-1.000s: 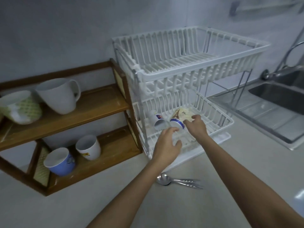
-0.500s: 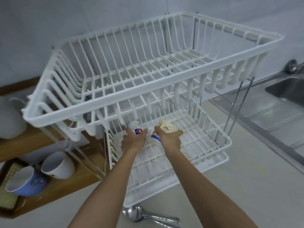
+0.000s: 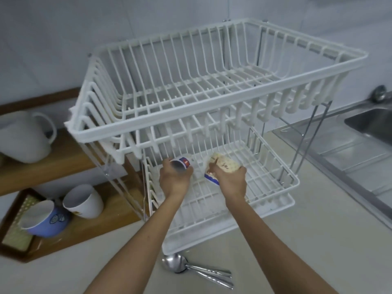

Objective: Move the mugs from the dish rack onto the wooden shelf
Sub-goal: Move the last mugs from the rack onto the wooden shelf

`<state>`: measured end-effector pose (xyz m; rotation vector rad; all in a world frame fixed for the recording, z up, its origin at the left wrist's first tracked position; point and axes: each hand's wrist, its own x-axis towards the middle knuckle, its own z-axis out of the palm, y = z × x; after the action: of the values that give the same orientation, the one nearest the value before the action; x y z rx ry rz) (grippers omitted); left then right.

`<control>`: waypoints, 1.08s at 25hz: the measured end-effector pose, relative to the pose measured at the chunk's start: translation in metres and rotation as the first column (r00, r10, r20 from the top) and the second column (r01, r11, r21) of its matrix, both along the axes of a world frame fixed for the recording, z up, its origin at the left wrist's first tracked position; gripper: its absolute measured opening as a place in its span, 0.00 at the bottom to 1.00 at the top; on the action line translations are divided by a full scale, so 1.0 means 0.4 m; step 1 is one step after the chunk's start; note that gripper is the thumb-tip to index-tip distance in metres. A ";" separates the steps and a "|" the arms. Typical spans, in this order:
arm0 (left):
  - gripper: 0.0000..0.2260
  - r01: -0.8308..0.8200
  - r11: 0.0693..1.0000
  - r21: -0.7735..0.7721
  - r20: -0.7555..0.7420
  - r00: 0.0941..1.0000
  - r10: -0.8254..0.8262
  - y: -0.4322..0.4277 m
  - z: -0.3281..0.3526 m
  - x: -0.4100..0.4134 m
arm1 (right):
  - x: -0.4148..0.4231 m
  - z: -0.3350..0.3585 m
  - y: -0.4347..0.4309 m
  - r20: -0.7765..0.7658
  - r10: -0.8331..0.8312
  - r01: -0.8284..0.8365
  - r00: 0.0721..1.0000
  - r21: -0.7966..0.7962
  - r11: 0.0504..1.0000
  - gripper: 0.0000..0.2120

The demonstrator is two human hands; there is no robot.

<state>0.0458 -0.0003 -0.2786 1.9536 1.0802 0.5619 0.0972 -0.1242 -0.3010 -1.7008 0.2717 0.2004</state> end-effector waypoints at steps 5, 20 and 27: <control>0.26 0.232 0.970 0.077 0.297 0.923 -0.244 -0.104 0.091 -0.144 | -0.104 0.091 -0.088 0.304 -0.112 0.100 0.946 0.055 0.993 0.39; 0.30 0.297 0.954 0.042 0.515 0.812 -0.276 0.152 0.197 -0.697 | -0.631 0.310 0.041 0.804 0.011 -0.225 0.595 0.153 0.962 0.41; 0.28 0.020 0.996 0.083 0.368 0.929 -0.049 0.326 0.165 -0.701 | -0.653 0.385 0.319 0.697 0.201 -0.217 0.689 -0.066 0.974 0.41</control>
<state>-0.2348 0.1301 -0.2125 1.8307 0.7940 0.9229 -0.1641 0.0033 -0.1468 -1.6594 -0.5040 -0.2894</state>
